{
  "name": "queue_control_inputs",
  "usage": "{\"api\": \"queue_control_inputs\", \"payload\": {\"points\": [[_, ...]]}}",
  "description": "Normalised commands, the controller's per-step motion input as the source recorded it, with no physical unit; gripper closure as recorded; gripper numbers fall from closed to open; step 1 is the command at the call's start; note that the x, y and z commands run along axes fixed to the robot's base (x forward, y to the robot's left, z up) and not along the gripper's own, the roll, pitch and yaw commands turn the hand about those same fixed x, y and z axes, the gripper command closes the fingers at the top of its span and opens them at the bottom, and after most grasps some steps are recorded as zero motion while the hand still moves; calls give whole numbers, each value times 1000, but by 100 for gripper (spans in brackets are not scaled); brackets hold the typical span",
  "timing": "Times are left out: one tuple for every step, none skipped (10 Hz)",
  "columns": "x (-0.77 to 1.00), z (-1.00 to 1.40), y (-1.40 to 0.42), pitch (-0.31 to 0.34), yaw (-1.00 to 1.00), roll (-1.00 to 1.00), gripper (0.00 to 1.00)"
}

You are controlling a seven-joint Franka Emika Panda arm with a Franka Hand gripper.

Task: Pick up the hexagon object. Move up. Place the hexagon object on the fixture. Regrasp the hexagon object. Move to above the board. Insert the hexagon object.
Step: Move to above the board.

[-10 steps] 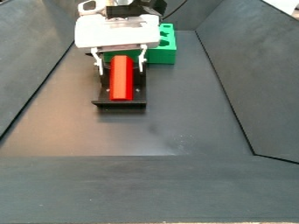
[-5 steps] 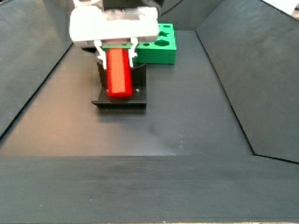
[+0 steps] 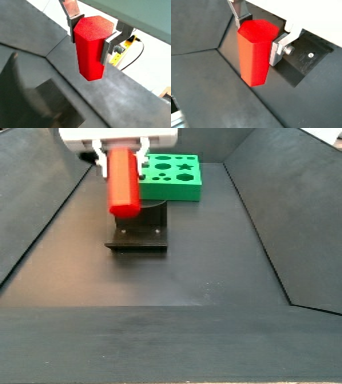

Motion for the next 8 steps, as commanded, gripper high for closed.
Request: {"api": "queue_control_inputs", "payload": {"points": [[74, 1000, 128, 58, 10, -37, 100], [67, 1000, 119, 72, 20, -46, 100], [62, 1000, 109, 81, 29, -44, 100], [59, 1000, 101, 88, 40, -52, 100], [56, 1000, 92, 98, 49, -51, 100], [54, 1000, 82, 106, 59, -47, 100], [55, 1000, 75, 109, 64, -43, 100], [54, 1000, 61, 111, 80, -49, 100]]}}
